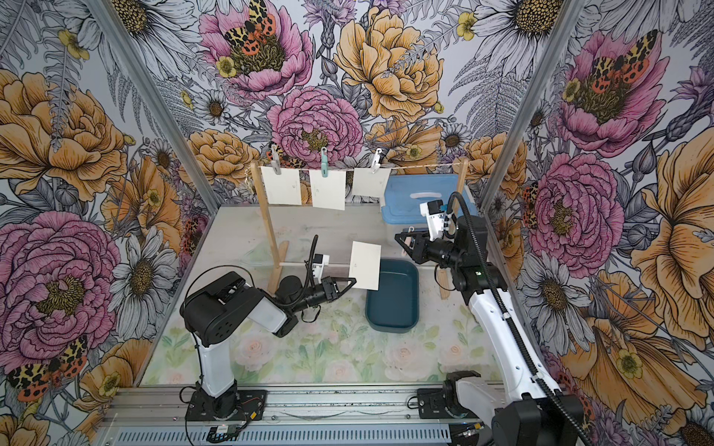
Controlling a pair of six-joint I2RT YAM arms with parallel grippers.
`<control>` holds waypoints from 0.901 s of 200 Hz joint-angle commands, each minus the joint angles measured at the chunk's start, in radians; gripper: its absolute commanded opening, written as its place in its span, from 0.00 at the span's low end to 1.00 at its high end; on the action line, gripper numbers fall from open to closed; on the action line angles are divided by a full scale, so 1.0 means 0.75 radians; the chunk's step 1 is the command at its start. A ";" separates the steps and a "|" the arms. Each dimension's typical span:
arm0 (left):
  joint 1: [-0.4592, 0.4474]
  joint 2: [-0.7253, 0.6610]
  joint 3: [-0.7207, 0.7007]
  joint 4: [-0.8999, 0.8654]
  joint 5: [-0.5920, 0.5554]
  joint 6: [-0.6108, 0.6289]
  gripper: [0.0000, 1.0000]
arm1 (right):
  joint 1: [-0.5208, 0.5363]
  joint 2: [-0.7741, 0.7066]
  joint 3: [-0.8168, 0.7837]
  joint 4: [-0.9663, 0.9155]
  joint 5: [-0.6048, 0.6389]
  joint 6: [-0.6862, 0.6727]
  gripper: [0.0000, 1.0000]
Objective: Remove the postcards from the strings
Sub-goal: Place the postcard at the center of the board.
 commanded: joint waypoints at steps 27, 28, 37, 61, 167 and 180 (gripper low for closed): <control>0.041 -0.070 -0.192 0.083 -0.064 0.025 0.00 | 0.068 0.012 -0.143 0.108 0.120 0.017 0.15; 0.041 -0.070 -0.195 0.083 -0.065 0.023 0.00 | 0.068 0.014 -0.144 0.109 0.121 0.017 0.15; 0.046 -0.064 -0.217 0.083 -0.070 0.008 0.00 | 0.077 0.027 -0.165 0.128 0.131 0.025 0.15; 0.063 -0.030 -0.280 0.084 -0.102 -0.023 0.00 | 0.091 0.071 -0.215 0.181 0.153 0.039 0.15; 0.107 -0.046 -0.450 0.081 -0.272 -0.038 0.34 | 0.160 0.261 -0.336 0.364 0.266 0.095 0.16; 0.104 -0.045 -0.447 0.082 -0.279 -0.038 0.39 | 0.167 0.281 -0.348 0.382 0.278 0.100 0.16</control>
